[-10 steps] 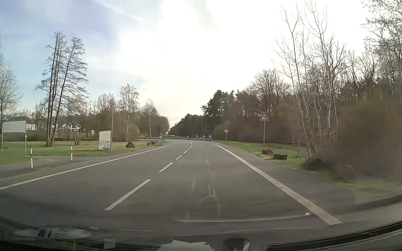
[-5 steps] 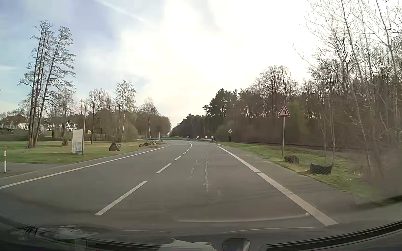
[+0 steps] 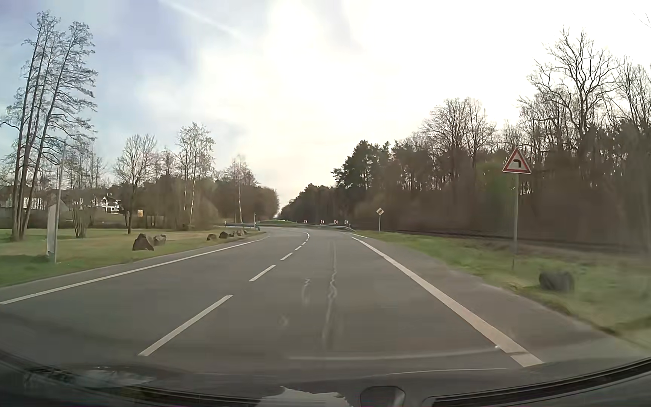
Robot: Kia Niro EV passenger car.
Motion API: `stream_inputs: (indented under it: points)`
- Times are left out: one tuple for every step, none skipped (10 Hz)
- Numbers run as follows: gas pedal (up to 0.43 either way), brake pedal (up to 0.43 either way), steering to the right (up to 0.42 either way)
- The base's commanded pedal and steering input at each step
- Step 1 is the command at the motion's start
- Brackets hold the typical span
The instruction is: Follow the waypoints while adhering to traffic rules and regulations
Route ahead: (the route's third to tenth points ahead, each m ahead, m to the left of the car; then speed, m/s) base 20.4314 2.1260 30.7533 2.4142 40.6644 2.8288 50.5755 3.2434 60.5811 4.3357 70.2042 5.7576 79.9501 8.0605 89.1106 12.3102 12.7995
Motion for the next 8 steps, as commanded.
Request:
stream_inputs:
  points:
    - [0.0,0.0,-0.006]
    - [0.0,0.0,-0.006]
    - [0.0,0.0,-0.006]
    - [0.0,0.0,-0.006]
    - [0.0,0.0,-0.006]
    - [0.0,0.0,-0.007]
    - [0.0,0.0,-0.006]
    - [0.0,0.0,-0.006]
